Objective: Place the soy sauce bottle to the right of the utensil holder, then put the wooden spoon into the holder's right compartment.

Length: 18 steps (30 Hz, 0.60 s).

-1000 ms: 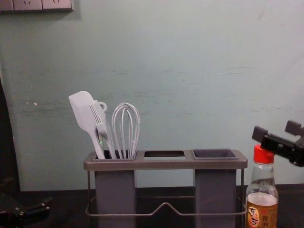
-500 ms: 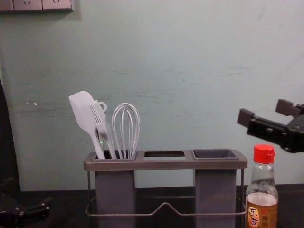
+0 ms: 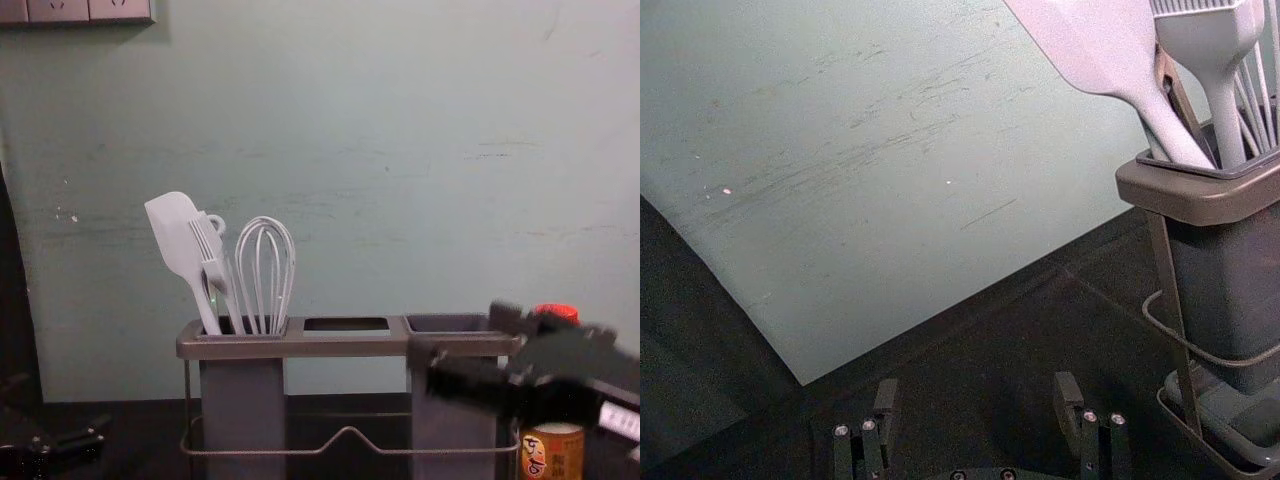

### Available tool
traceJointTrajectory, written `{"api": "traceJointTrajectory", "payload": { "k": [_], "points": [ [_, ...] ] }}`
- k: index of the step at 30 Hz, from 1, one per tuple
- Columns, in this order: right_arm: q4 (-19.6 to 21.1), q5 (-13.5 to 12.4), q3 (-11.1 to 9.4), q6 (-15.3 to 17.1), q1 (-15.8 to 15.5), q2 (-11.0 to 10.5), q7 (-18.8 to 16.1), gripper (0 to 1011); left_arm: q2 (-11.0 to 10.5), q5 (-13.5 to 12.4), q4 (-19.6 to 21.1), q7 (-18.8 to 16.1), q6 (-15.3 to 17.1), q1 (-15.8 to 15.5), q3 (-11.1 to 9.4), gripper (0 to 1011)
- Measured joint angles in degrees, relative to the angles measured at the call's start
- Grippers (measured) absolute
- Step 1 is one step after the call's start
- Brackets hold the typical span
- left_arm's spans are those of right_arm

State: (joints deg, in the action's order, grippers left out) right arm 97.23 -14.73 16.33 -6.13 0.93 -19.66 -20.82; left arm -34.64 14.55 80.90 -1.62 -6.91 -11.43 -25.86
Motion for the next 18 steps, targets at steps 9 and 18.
{"api": "traceJointTrajectory", "payload": {
  "k": [9, 18],
  "points": [
    [-2.0, 0.9, 3.2, 6.5, 0.4, 0.9, 1.0, 1000, 0.0, 0.0, 0.0, 0.0, 0.0, 0.0, 0.0, 1000],
    [-3.5, 1.9, 5.4, 8.9, 1.5, 0.8, 0.4, 1000, 0.0, 0.0, 0.0, 0.0, 0.0, 0.0, 0.0, 1000]
  ]
}}
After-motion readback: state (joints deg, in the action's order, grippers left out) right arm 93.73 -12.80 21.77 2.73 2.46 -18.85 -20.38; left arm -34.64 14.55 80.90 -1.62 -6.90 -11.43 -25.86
